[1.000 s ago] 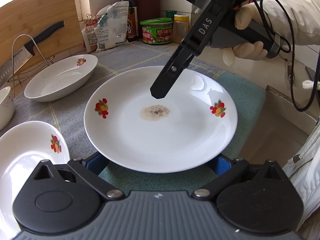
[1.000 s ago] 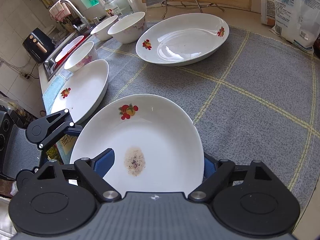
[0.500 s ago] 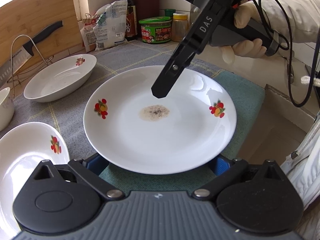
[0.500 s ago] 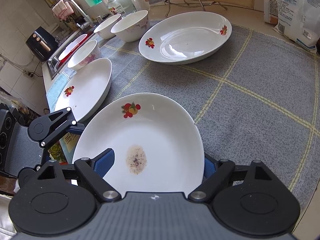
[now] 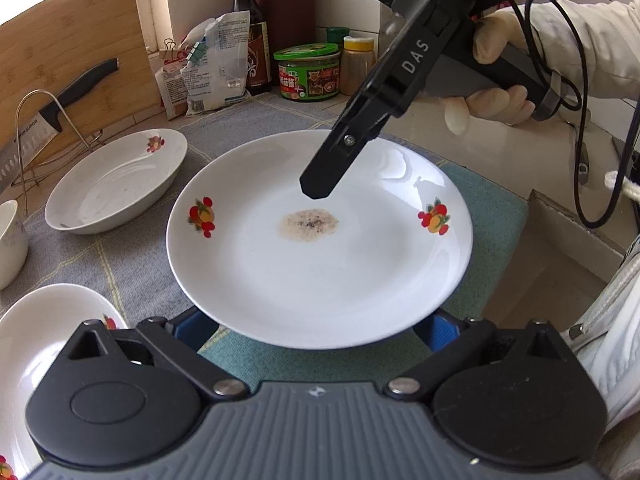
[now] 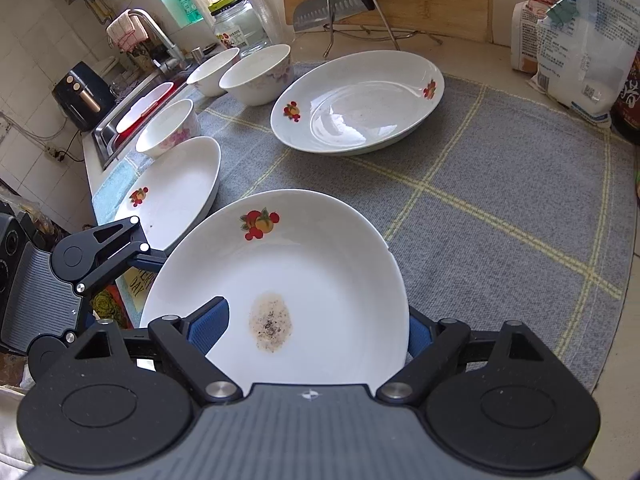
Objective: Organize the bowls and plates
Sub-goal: 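Carry the stained plate with the right tool toward the oval serving dish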
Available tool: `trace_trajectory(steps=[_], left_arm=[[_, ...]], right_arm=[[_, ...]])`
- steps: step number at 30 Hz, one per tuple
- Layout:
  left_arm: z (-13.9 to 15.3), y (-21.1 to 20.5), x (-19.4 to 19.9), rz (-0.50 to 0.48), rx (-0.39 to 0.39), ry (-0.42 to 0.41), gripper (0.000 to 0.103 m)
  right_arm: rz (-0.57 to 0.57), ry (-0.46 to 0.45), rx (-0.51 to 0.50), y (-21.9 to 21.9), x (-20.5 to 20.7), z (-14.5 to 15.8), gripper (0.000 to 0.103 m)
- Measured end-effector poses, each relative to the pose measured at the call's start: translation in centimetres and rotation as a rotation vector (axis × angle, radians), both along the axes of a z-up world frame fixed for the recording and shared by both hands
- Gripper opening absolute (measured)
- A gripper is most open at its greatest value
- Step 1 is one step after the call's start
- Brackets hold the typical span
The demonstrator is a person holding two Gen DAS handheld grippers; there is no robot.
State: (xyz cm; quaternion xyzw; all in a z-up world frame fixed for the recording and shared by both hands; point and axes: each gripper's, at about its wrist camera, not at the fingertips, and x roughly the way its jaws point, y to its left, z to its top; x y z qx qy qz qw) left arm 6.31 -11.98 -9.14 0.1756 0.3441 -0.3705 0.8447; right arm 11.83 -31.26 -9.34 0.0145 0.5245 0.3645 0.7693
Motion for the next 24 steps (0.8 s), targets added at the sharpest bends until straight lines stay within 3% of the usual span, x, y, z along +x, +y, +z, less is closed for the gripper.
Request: trace_trajectory(steps=[24], left_arm=[[-0.9, -7.3, 7.7, -0.061, -0.01, -0.031, 0.101]], right_arm=[[-0.139, -0.083, -0.035, -8.1, 5.6, 0.3, 0.092]])
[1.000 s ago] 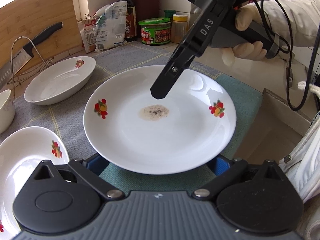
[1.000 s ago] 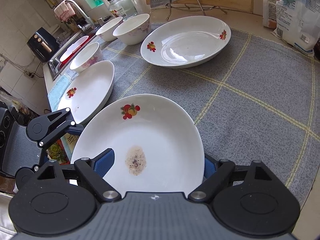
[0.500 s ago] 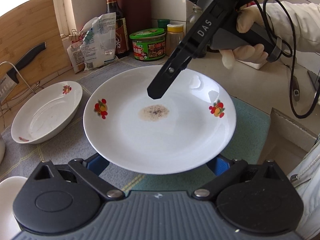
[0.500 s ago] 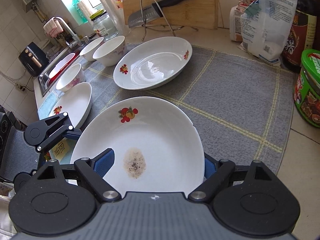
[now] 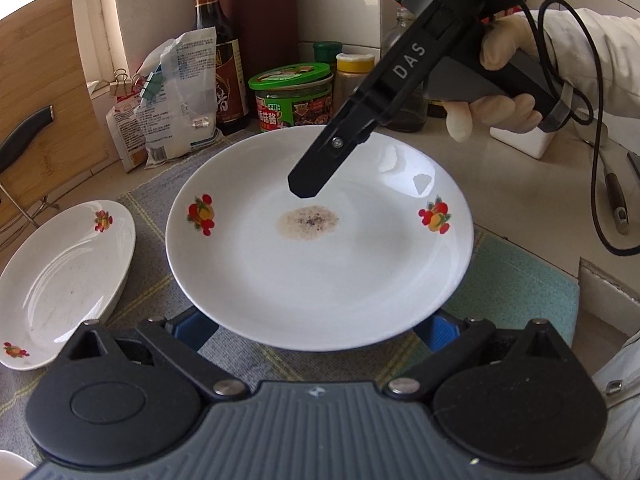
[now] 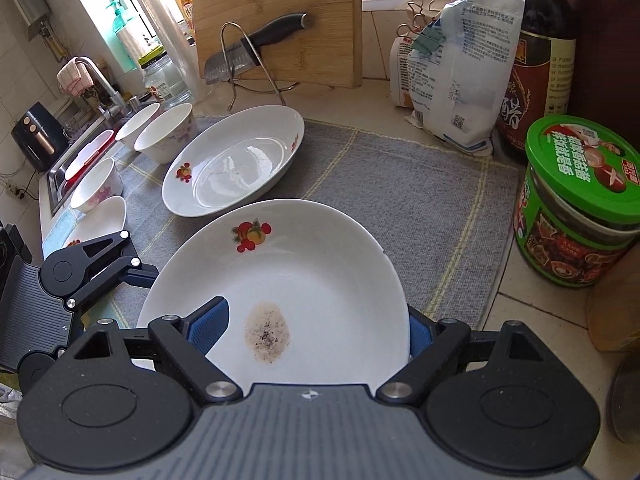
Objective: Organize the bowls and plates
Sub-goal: 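Carry the stained plate with the right tool toward the oval serving dish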
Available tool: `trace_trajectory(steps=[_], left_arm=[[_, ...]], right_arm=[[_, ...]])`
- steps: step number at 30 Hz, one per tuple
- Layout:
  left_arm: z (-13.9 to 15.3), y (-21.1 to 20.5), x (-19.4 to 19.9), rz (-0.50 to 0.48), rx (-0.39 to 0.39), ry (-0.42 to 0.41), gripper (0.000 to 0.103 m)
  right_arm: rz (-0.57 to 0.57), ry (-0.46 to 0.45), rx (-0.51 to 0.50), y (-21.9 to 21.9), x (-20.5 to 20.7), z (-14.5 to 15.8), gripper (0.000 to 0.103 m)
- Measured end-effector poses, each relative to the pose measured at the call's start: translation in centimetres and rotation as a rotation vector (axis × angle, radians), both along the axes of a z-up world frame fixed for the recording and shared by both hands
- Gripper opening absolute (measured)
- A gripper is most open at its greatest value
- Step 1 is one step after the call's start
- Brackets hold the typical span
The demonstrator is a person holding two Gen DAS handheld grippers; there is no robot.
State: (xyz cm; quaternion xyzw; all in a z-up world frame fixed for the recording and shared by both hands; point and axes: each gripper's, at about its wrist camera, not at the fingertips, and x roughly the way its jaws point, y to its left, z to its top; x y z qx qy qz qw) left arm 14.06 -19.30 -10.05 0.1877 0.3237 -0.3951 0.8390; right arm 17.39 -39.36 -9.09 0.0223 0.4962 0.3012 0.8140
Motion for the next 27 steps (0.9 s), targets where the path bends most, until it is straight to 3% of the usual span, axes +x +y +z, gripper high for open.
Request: trace_trajectory(steps=[27], left_arm=[[-2.0, -2.0, 3.0, 0.045, 0.001, 0.047, 0.101]], right_arm=[[-0.036, 0.003, -0.014, -1.4, 3.1, -2.6, 0.092]])
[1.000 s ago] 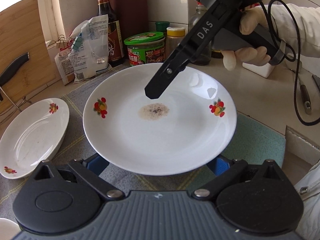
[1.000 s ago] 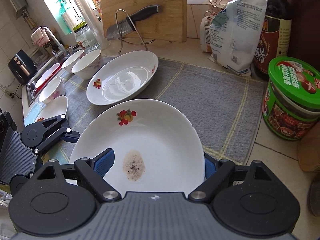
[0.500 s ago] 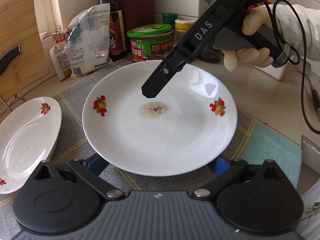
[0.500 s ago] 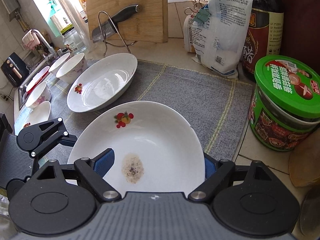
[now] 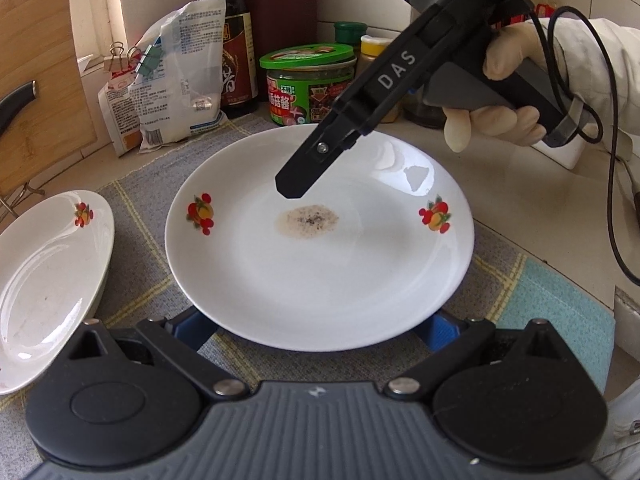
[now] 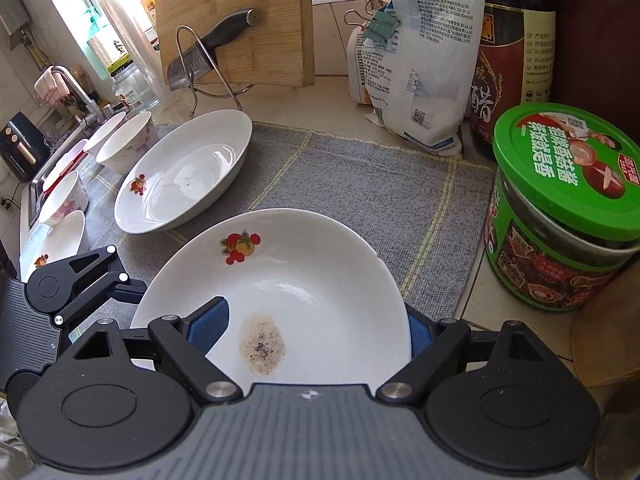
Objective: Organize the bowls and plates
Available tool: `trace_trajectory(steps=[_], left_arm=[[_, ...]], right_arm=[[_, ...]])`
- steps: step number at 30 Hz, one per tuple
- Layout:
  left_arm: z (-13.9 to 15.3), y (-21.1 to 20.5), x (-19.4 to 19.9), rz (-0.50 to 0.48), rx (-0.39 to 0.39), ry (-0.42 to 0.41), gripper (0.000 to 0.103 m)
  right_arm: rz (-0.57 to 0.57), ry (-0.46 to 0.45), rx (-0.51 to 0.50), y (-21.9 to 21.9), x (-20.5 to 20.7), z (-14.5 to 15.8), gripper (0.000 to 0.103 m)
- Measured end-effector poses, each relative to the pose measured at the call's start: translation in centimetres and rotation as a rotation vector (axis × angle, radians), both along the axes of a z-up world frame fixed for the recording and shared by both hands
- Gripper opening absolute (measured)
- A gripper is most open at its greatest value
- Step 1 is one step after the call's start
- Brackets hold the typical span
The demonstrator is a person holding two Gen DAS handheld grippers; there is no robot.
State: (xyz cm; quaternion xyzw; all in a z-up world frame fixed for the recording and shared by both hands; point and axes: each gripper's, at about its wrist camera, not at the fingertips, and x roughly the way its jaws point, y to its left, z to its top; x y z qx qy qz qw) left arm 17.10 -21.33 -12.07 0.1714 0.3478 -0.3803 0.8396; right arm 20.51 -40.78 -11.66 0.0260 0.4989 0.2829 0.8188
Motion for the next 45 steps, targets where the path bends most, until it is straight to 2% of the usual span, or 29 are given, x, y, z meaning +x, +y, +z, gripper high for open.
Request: trace_trajectory(steps=[4, 6, 7, 18, 23, 28, 35, 45], left_arm=[[0.0, -0.1, 0.0, 0.005, 0.004, -0.003, 0.102], [0.0, -0.1, -0.1, 0.008, 0.008, -0.008, 0.102], [0.0, -0.1, -0.2, 0.01, 0.011, -0.013, 0.102], [0.6, 1.7, -1.8, 0.074, 0.006, -0.015, 0.102], [2.2, 3.3, -3.0, 0.14, -0.013, -0.064, 0.102], [4.4, 5.4, -4.3, 0.224, -0.071, -0.17, 0.102], [6.2, 9.0, -6.0, 0.272, -0.116, -0.237, 0.102], [7.1, 15.3, -8.2, 0.338, -0.154, -0.204, 0.102]], right_arm=[[0.002, 0.001, -0.011, 0.1, 0.0, -0.1, 0.094], [0.009, -0.013, -0.005, 0.3, -0.2, 0.1, 0.102], [0.009, -0.021, -0.006, 0.5, -0.2, 0.3, 0.103], [-0.033, -0.094, -0.102, 1.5, -1.2, 2.6, 0.103], [-0.047, -0.13, -0.135, 2.9, -2.4, 3.8, 0.103], [-0.055, -0.18, -0.128, 4.8, -3.3, 5.2, 0.103], [-0.096, -0.203, -0.113, 8.8, -4.8, 6.1, 0.103], [-0.165, -0.218, -0.086, 16.1, -8.4, 7.1, 0.103]])
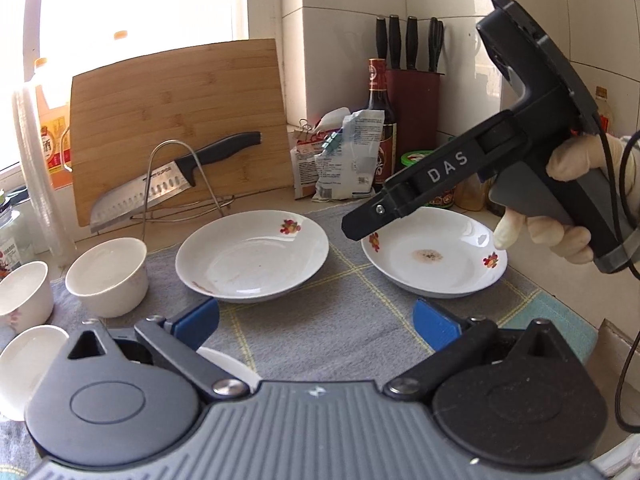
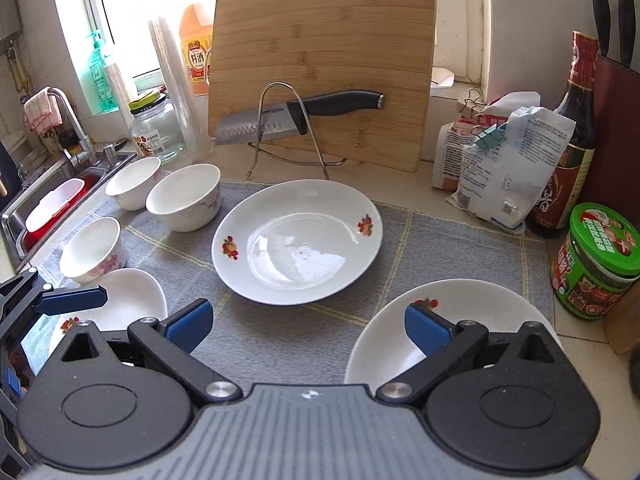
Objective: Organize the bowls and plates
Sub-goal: 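Move the right tool to the rim of the large flat fruit-print plate, then close the right tool on the large plate's rim and lift it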
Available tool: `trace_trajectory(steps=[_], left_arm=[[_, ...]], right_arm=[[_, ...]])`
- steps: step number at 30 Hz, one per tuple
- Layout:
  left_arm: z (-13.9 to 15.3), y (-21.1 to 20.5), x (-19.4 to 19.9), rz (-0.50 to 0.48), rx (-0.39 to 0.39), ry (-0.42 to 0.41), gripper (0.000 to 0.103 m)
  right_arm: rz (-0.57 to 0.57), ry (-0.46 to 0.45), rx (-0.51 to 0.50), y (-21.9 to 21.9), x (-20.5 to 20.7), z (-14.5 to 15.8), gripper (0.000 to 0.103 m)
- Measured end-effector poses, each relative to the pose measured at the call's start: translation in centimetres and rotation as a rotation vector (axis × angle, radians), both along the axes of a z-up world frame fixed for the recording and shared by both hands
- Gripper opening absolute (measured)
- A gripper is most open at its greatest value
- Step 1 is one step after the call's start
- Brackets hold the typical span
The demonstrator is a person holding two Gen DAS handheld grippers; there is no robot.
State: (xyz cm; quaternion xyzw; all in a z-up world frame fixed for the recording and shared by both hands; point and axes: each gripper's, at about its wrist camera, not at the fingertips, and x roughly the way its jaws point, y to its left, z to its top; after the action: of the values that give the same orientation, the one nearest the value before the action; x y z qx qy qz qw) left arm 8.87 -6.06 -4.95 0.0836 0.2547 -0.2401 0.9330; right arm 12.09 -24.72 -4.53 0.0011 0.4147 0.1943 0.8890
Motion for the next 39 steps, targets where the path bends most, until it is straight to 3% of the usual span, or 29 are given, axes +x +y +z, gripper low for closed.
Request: trace_trajectory(steps=[9, 19, 34, 39], left_arm=[[-0.2, 4.4, -0.8, 0.059, -0.056, 0.016, 0.102], [-1.1, 9.2, -1.7, 0.107, -0.062, 0.036, 0.102], [-4.5, 16.0, -5.2, 0.071, 0.065, 0.164, 0.102], [-5.9, 16.7, -4.8, 0.041, 0.044, 0.187, 0.102]], right_arm=[[0.026, -0.018, -0.032, 5.5, -2.7, -0.6, 0.103], [0.06, 0.014, -0.022, 10.1, -4.4, -2.2, 0.103], [0.037, 0.071, -0.007, 14.1, -4.5, -4.2, 0.103], [0.02, 0.097, -0.009, 14.8, -4.6, -4.8, 0.103]])
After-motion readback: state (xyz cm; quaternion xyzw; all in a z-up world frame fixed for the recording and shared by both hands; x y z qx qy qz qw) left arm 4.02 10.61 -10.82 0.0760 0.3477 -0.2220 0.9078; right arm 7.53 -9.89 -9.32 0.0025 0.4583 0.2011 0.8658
